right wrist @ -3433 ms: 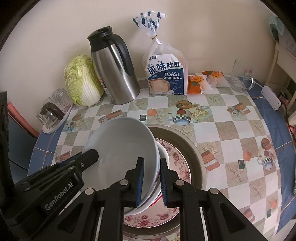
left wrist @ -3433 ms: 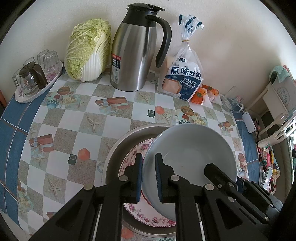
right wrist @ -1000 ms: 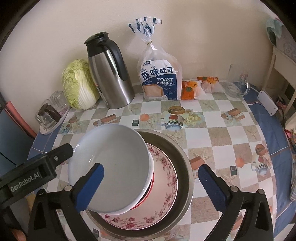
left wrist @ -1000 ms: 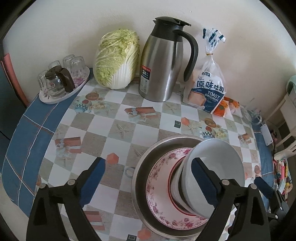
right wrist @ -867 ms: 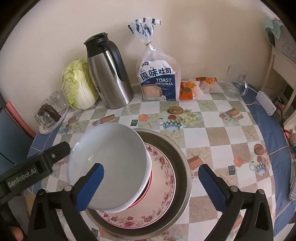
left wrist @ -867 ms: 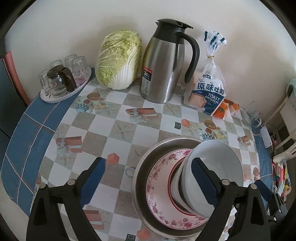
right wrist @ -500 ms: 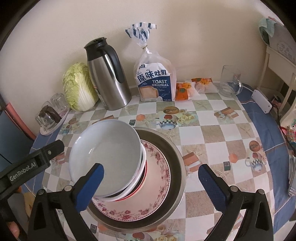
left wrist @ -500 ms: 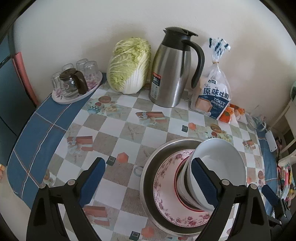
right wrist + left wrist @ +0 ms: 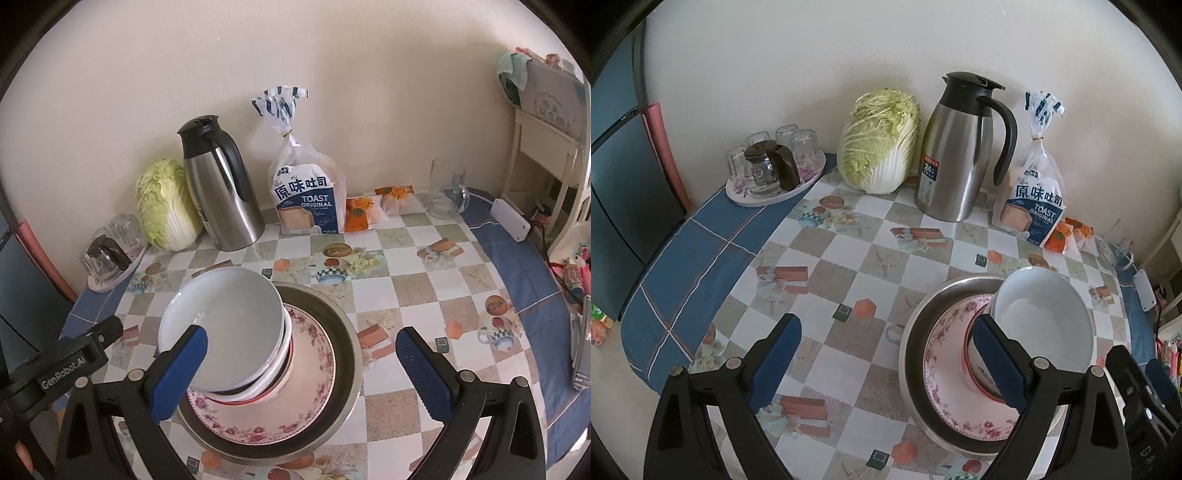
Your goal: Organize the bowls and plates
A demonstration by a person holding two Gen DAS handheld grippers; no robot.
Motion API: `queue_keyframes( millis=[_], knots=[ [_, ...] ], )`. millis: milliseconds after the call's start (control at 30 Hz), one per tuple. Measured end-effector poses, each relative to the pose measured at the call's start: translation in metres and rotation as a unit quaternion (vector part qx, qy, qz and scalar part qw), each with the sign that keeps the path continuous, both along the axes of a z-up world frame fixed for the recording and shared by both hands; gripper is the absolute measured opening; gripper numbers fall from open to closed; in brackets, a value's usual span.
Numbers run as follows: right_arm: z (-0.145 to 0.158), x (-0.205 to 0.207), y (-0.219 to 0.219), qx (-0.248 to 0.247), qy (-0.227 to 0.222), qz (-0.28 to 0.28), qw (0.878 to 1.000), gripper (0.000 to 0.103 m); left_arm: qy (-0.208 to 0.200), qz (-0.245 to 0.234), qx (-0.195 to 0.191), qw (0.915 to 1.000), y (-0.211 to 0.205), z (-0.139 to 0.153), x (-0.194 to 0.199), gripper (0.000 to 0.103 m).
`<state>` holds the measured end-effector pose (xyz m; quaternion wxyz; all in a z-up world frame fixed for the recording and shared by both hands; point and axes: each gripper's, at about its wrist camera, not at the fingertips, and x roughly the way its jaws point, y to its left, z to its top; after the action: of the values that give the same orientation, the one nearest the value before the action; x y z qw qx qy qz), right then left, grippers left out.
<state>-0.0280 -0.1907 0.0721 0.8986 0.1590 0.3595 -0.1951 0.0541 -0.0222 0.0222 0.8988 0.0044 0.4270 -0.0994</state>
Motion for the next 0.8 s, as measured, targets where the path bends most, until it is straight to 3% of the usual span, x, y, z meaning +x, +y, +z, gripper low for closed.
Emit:
queue_keyframes(
  millis=[267, 800],
  knots=[
    [0.003, -0.018, 0.008, -0.013, -0.018, -0.005, 1.000, 0.103, 0.006, -0.015, 0.008, 0.9998, 0.006, -0.007, -0.014, 0.094],
    [-0.020, -0.033, 0.023, -0.011, 0.017, 0.011, 1.000, 0.103, 0.028, -0.033, 0.033, 0.9985, 0.012, -0.029, -0.030, 0.094]
  ],
)
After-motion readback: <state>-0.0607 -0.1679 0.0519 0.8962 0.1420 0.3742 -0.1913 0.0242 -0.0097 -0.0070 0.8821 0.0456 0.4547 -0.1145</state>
